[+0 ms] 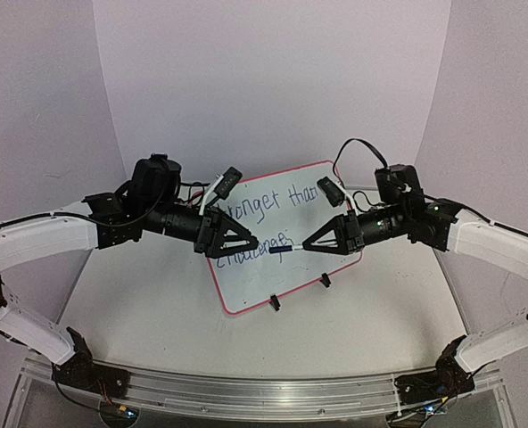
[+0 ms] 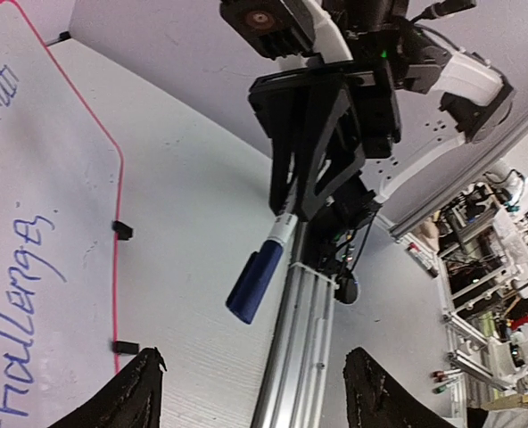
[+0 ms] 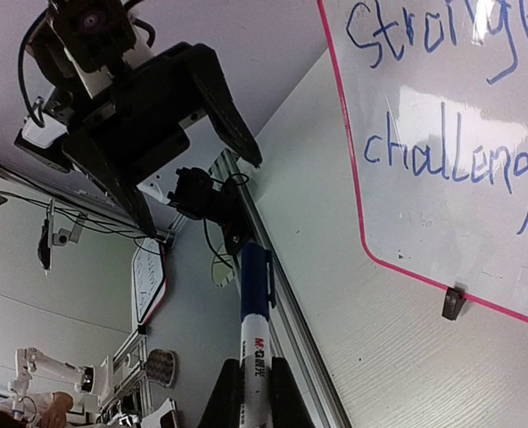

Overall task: Write a sentence on the whiteboard
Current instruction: Pass from the right arm to the left

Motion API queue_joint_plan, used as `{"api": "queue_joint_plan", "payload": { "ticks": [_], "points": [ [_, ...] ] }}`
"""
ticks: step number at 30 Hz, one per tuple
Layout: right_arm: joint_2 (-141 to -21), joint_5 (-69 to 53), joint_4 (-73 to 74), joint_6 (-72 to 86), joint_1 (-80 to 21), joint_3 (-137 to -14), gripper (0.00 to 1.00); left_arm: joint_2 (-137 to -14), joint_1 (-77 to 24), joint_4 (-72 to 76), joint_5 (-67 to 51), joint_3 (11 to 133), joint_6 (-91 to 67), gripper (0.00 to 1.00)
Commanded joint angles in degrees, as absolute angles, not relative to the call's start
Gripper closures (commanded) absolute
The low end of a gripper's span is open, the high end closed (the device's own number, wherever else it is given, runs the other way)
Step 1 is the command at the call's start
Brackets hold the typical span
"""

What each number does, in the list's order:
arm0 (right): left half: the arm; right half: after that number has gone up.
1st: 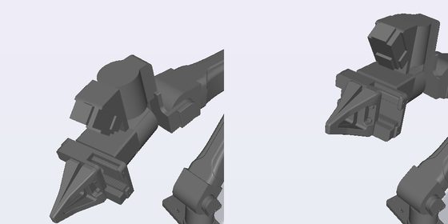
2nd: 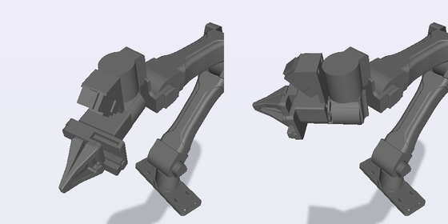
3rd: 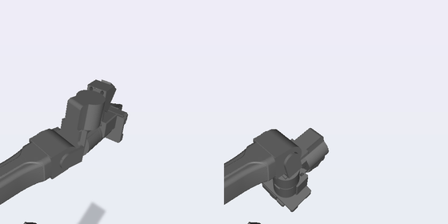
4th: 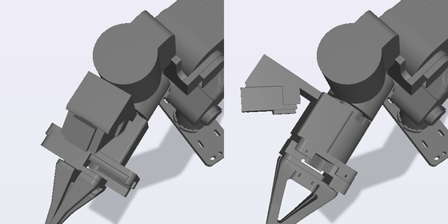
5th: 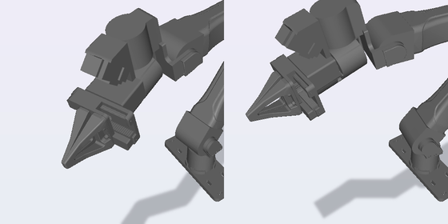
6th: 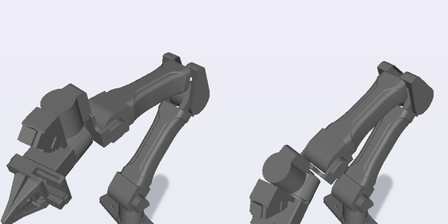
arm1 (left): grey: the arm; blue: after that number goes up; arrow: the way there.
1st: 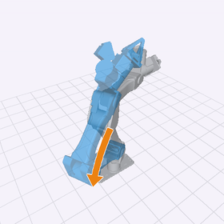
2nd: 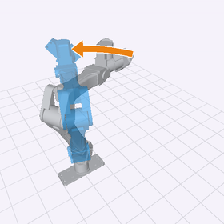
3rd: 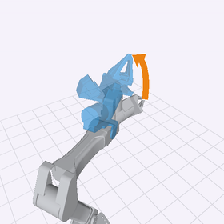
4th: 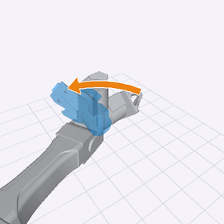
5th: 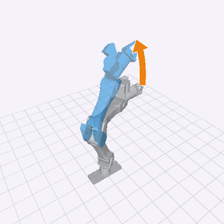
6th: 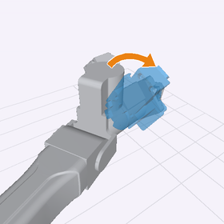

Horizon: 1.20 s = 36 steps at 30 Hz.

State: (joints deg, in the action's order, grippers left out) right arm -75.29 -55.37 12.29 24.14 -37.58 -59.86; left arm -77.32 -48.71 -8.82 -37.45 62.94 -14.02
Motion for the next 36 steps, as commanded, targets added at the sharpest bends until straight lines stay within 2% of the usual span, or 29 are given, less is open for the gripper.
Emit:
{"api": "queue_joint_plan", "payload": {
  "ticks": [1,21,28,36],
  "points": [
    [-73.91,-57.12,4.50,27.73,-37.71,-59.85,1.00,-77.21,-48.89,7.36,-45.85,61.68,-26.36,0.30],
    [-72.71,-59.03,0.98,29.35,-37.71,-59.28,1.00,-82.38,-48.97,7.35,-50.92,64.57,-29.61,0.31],
    [-73.71,-59.75,0.45,29.43,-37.73,-59.57,1.00,-83.75,-48.96,7.43,-52.16,65.57,-29.86,0.52],
    [-74.78,-60.87,0.44,29.62,-37.79,-59.85,1.00,-84.57,-48.96,7.82,-53.07,66.60,-29.88,0.58]
  ]
}}
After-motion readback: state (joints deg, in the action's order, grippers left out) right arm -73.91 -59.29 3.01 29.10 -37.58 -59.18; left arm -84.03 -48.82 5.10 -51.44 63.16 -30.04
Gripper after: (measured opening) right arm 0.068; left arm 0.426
